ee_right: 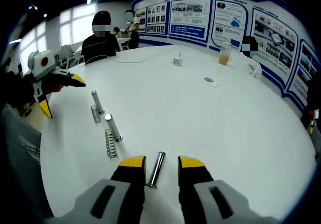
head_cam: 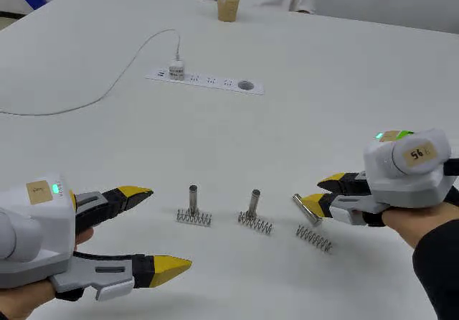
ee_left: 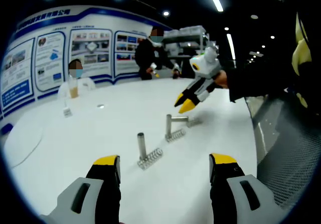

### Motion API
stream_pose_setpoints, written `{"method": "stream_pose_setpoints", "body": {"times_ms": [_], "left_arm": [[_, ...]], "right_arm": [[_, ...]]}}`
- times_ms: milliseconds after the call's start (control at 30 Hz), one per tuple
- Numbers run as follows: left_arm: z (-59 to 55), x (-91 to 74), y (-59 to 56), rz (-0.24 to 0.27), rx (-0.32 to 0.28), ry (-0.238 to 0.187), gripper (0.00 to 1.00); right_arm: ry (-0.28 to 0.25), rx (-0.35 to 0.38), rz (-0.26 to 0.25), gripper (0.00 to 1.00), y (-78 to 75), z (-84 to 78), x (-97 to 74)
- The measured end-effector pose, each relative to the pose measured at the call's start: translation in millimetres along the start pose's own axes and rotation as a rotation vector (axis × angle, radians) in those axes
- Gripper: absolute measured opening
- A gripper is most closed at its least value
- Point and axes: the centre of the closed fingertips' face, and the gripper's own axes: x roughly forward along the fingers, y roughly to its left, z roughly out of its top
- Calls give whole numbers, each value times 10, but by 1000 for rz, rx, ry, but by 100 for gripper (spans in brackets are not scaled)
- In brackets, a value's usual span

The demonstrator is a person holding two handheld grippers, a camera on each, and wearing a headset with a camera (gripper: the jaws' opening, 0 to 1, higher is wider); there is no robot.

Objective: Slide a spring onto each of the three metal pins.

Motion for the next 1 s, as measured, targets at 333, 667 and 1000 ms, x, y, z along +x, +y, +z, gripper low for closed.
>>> {"method": "stream_pose_setpoints", "body": {"times_ms": [333, 667, 1000], "left_arm": [[-24, 6, 5, -3, -3, 4, 73], [-22, 7, -2, -6, -2, 4, 73], [-26, -1, 5, -5, -2, 8, 73]], "right_arm": [[51, 27, -11, 19, 19, -54, 149], [93, 58, -26, 14, 1, -113, 257], [110, 78, -29, 12, -4, -149, 307]]}}
